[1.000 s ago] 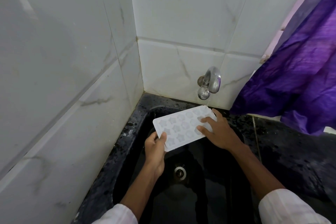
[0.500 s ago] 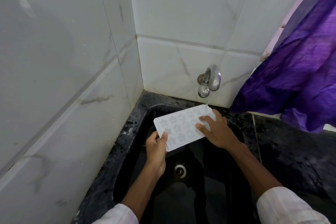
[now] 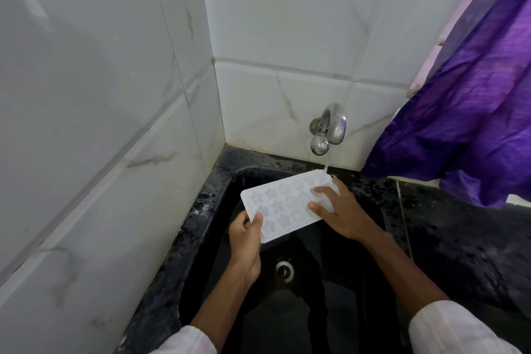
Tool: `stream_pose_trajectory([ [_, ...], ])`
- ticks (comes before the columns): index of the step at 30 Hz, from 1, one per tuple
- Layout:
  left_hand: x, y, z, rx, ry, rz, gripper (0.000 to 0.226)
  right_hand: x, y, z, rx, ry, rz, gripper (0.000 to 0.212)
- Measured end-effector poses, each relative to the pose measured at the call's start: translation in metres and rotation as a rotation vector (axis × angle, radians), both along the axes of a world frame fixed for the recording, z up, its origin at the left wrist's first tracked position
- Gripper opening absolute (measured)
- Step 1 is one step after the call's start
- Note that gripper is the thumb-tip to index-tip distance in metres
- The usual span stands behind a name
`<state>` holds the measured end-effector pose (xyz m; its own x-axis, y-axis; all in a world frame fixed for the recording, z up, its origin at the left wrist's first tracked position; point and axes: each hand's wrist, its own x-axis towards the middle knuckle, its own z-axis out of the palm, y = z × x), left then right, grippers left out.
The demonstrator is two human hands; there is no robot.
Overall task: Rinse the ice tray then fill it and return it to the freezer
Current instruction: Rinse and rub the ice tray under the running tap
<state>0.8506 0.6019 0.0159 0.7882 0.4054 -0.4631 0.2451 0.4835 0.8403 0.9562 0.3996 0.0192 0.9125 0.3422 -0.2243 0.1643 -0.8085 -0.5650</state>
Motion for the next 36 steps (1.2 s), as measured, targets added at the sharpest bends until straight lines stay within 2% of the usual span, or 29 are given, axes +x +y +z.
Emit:
stream_pose_trajectory([
  [3,0.003,0.001,0.002,-0.041,0.017,0.036,0.014,0.002,-0.006,-0.002,0.080,-0.050,0.012,0.050],
  [7,0.008,-0.001,0.006,-0.118,0.033,0.101,0.014,0.002,-0.006,0.000,0.064,-0.085,0.025,0.043],
  [11,0.012,-0.004,0.009,-0.160,0.037,0.125,0.022,0.001,-0.004,0.004,-0.009,-0.066,0.013,0.054],
  [23,0.015,-0.009,0.011,-0.144,0.010,0.101,0.021,0.007,0.005,0.011,-0.123,-0.183,-0.041,0.052],
  [31,0.012,-0.010,0.007,-0.106,0.018,0.093,0.014,0.004,0.000,0.007,-0.126,-0.189,-0.042,0.045],
  [36,0.010,-0.016,0.006,-0.124,0.016,0.112,0.014,0.002,0.003,0.003,-0.156,-0.231,-0.065,0.050],
])
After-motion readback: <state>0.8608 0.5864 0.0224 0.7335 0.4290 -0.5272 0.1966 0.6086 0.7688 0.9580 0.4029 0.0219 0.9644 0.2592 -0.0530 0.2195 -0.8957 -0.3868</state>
